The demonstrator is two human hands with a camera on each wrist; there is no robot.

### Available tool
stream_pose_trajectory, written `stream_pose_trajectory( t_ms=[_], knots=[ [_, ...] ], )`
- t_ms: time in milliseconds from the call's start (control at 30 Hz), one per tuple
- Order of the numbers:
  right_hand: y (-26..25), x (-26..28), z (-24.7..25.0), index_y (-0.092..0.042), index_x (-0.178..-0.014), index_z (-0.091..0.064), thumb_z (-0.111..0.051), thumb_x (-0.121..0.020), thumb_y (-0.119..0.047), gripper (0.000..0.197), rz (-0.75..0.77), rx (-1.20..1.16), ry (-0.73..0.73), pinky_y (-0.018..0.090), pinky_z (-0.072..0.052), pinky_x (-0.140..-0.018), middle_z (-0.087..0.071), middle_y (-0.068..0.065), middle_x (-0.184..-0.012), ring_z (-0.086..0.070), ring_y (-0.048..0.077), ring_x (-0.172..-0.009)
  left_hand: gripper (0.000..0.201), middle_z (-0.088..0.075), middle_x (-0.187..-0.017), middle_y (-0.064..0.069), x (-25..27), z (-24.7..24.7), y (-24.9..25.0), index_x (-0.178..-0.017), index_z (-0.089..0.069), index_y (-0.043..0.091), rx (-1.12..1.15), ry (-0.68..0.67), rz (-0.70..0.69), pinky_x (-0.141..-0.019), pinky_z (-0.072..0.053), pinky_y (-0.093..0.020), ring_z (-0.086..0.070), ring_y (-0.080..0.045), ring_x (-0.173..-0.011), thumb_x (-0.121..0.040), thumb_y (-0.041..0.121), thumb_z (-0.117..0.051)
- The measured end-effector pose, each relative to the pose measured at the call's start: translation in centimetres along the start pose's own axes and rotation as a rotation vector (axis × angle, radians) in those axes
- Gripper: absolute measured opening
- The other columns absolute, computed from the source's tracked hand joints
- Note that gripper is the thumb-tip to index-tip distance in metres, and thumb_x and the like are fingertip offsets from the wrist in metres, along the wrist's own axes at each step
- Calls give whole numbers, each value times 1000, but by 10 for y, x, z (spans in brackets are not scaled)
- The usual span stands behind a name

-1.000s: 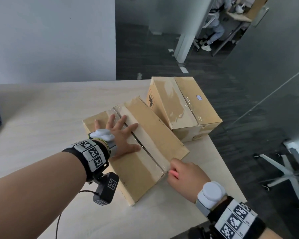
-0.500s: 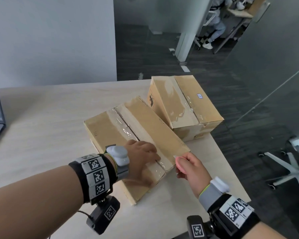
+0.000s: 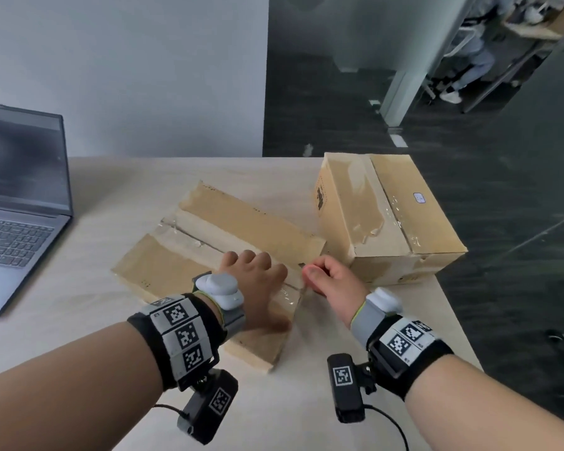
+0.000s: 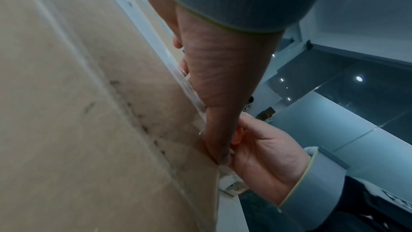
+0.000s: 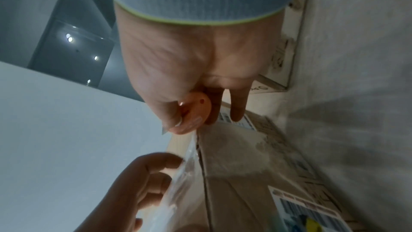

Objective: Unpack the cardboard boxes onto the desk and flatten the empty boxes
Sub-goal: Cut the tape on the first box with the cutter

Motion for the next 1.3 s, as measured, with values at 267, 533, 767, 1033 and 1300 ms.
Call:
stream_pose_trajectory(
  t_ms=[267,533,767,1033,1300],
  knots=[
    [-3,4,7,-14,-96,-63,-57,-101,-26,14,-53,-117,-53,37,-54,-74,-72,-5,-78,-69,18,-75,76,-40,-133,13,0,-9,-4,-135,-45,50,188,-44,88,-107,-36,-40,-38,-20,-128,-65,76,-62],
    [19,23,18,-3,-101,-66,-61,-99,-16,14,-110,-188,15,22,-43,-51,-58,5,-67,-49,13,-54,68,-47,-135,14,-9,0,7,-129,-59,35,213,-118,37,-96,-51,-41,-47,-16,-121,-71,64,-77],
    [12,20,1,-12,-98,-68,-57,-98,-18,12,-123,-141,-12,25,-39,-51,-57,2,-66,-47,13,-55,68,-48,-130,13,-13,3,6,-122,-57,35,219,-129,53,-94,-50,-40,-46,-17,-118,-65,62,-84],
    [5,13,-8,-12,-98,-69,-59,-96,-17,11,-90,-91,-60,19,-37,-46,-60,3,-67,-47,6,-47,68,-47,-124,14,-16,1,4,-116,-54,36,218,-129,50,-84,-49,-35,-46,-16,-109,-62,64,-84],
    [12,13,-16,-16,-92,-69,-60,-93,-20,10,-91,-5,-118,25,-37,-56,-60,0,-61,-48,5,-48,69,-47,-125,14,-14,1,2,-115,-54,33,231,-90,49,-84,-47,-33,-45,-16,-112,-62,64,-84]
  ],
)
Point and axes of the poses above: each hand's wrist, its own x-axis away from the middle knuckle, its own z-axis out of the back of the hand, y = z × x, the point moved 9 cm from there along -x, towards the middle knuckle
